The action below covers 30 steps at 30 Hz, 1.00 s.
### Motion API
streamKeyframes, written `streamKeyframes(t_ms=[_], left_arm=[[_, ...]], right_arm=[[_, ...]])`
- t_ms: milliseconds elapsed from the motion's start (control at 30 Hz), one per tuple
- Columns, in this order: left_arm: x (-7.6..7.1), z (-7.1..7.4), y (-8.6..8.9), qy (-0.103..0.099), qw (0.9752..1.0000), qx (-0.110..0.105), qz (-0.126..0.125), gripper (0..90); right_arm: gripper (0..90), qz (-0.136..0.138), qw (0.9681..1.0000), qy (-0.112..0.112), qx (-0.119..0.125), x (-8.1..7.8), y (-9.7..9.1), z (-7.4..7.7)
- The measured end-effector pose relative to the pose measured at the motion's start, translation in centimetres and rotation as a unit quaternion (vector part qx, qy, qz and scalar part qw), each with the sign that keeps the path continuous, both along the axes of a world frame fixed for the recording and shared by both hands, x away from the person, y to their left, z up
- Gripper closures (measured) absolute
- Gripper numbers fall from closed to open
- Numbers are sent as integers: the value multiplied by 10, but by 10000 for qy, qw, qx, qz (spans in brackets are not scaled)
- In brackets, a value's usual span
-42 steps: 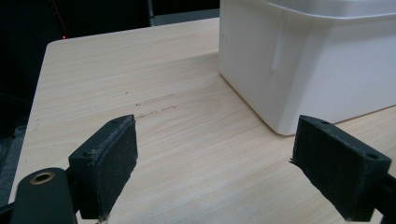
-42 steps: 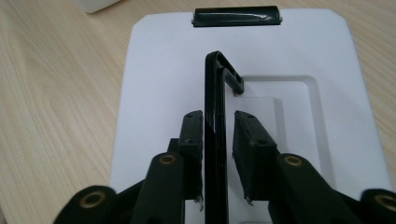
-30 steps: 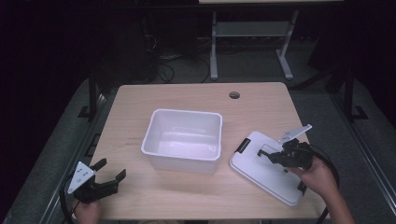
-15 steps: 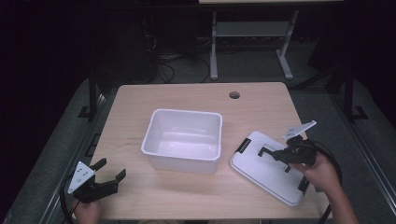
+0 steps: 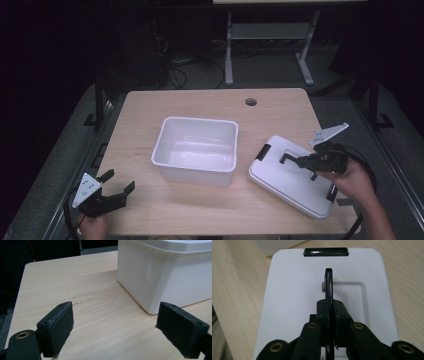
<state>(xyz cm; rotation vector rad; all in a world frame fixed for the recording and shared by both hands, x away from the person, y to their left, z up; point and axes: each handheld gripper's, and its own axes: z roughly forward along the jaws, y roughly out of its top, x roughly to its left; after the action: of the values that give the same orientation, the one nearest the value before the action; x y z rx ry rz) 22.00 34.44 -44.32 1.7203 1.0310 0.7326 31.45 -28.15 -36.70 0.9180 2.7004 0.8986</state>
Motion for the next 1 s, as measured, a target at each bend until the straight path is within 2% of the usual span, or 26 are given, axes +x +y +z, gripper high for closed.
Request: streamKeyframes(t_ms=[633,1000], left_arm=[[1,0,1,-11,10000,-49,0,130],[1,0,1,3,10000,-51,5,130]], right_arm=[[846,202,9990,-379,111,-18,0,63],[846,346,9982,-441,212,-23,5,92]])
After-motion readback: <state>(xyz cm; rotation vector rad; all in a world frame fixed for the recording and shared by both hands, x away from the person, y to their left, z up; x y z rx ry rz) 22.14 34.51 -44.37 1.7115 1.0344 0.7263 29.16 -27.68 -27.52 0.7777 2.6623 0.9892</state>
